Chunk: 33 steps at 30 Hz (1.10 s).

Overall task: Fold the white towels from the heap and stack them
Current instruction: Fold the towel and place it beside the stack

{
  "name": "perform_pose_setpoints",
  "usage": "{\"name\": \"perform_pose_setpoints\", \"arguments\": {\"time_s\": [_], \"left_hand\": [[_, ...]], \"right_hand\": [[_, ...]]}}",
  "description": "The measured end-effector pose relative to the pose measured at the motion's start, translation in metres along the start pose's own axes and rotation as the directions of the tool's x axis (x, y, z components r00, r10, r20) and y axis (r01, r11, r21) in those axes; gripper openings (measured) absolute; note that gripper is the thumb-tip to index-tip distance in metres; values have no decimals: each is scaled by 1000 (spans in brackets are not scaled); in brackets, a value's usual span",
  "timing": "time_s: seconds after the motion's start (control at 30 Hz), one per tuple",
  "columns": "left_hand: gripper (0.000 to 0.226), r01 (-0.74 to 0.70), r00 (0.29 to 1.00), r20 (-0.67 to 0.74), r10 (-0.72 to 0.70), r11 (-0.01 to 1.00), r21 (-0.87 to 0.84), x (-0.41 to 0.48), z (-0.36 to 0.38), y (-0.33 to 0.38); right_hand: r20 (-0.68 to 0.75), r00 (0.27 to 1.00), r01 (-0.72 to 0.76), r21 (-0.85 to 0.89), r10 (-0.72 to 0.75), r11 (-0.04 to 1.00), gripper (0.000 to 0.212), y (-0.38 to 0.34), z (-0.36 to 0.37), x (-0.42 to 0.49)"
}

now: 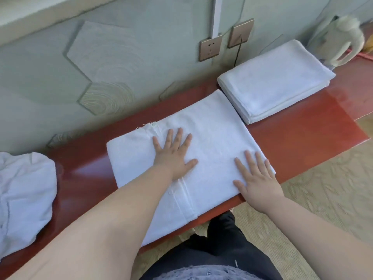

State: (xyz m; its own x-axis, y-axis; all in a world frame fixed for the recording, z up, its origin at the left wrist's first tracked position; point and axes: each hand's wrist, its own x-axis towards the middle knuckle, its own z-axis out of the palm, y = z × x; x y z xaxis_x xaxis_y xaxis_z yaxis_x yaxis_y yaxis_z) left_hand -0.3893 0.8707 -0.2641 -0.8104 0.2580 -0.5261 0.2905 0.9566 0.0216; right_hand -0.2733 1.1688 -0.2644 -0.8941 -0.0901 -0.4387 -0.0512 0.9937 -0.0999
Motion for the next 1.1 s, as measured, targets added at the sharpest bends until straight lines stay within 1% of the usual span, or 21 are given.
{"name": "perform_pose_setpoints", "arguments": {"time_s": [0.1,0.17,0.27,0.33,0.37,0.43,0.5,0.53,0.57,0.6,0.67,0.7,0.73,0.8,0.83,0.93,1.0,1.03,1.1], "left_hand": [[87,34,997,64,-32,998,-43,41,-30,10],[86,55,994,94,-47,995,-83,67,-51,20],[82,79,990,123,-65,991,-108,101,-77,41],[80,76,990,126,-63,992,-103,122,-92,58],[81,73,991,122,-58,990,-118,131,-99,66],[85,73,996,62,-62,978,-196,149,-114,81],[87,112,991,-39,-125,963,-244,167,-129,93],[85,150,985,-51,-166,961,-234,177,-137,98],[81,188,980,-24,-197,960,-208,184,-146,103],[76,224,974,26,-223,957,-183,190,-153,107],[59,263,963,94,-252,957,-123,202,-161,112],[52,263,960,116,-253,961,-79,207,-164,112],[50,264,958,129,-256,963,-45,210,-166,113],[60,257,956,148,-252,966,-14,216,-167,111],[62,245,960,146,-239,969,-26,215,-169,111],[48,162,980,133,-148,981,-102,211,-178,107],[51,125,983,146,-110,987,-103,209,-180,101],[51,117,982,155,-103,989,-88,206,-180,98],[47,75,987,147,-63,994,-78,200,-180,94]], "right_hand": [[8,999,-41,38,41,998,72,11,-4,6],[-18,996,-82,98,84,992,73,15,-8,9],[-93,982,-142,226,166,964,71,20,-19,9],[-101,967,-190,321,233,928,71,24,-26,10],[-70,962,-219,376,263,901,71,27,-30,11],[51,944,-311,480,327,821,67,35,-39,14],[168,914,-398,552,370,733,55,43,-47,19],[207,900,-427,596,384,679,44,46,-50,21],[244,886,-452,644,393,618,31,50,-53,22],[279,876,-471,676,395,567,24,53,-54,23],[319,873,-480,698,370,531,21,60,-54,22],[332,874,-480,703,355,524,25,62,-54,22],[342,873,-482,706,347,519,29,64,-54,21],[350,873,-483,710,338,512,31,67,-52,17],[352,874,-482,712,334,510,29,67,-52,15],[347,877,-475,736,333,483,23,68,-48,9],[333,880,-463,758,338,459,21,67,-49,6],[334,879,-462,773,341,434,20,65,-49,4],[354,864,-474,811,358,343,16,59,-49,1]]}}
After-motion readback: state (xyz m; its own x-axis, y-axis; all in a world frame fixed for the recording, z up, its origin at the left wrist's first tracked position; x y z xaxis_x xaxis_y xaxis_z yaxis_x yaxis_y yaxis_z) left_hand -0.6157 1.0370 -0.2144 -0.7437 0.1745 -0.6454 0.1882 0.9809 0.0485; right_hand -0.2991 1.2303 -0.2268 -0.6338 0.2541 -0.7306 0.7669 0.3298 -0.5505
